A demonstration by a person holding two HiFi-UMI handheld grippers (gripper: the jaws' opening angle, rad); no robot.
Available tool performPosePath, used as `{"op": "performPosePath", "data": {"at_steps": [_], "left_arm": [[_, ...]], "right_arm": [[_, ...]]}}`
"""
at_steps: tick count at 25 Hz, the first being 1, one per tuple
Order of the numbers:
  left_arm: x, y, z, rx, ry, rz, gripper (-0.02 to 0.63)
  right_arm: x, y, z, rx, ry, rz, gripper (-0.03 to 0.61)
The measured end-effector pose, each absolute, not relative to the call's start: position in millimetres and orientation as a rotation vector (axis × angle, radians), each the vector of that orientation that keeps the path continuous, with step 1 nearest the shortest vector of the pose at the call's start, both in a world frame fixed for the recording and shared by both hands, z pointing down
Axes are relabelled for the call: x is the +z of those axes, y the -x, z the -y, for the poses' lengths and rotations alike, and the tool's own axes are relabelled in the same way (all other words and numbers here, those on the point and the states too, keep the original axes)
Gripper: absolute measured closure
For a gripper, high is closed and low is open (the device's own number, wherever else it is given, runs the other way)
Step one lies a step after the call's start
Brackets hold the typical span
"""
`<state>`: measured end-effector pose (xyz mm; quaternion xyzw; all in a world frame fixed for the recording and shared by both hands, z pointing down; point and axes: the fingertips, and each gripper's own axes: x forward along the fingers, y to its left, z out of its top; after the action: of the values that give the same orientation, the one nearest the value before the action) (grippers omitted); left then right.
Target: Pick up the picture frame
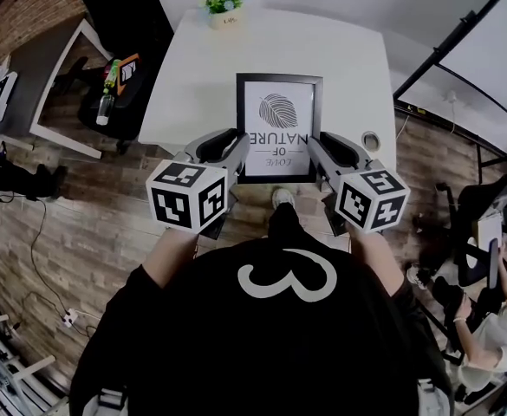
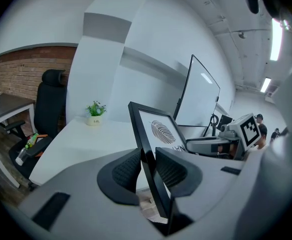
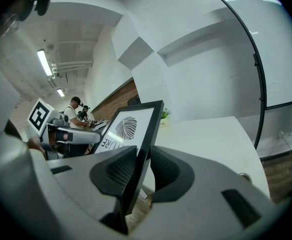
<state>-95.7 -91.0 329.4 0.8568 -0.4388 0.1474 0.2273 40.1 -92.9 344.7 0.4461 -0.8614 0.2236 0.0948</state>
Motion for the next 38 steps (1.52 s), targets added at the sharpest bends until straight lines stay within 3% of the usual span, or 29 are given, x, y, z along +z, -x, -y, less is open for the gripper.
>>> {"op": "performPosePath", "data": {"at_steps": [38], "left_arm": [[315.1,99.4,86.2,0.342,-2.414,1.145,0.514]], "right_arm": [[328.8,-37.8,84.8,0.612,-1.395,2.517,0.480]]}}
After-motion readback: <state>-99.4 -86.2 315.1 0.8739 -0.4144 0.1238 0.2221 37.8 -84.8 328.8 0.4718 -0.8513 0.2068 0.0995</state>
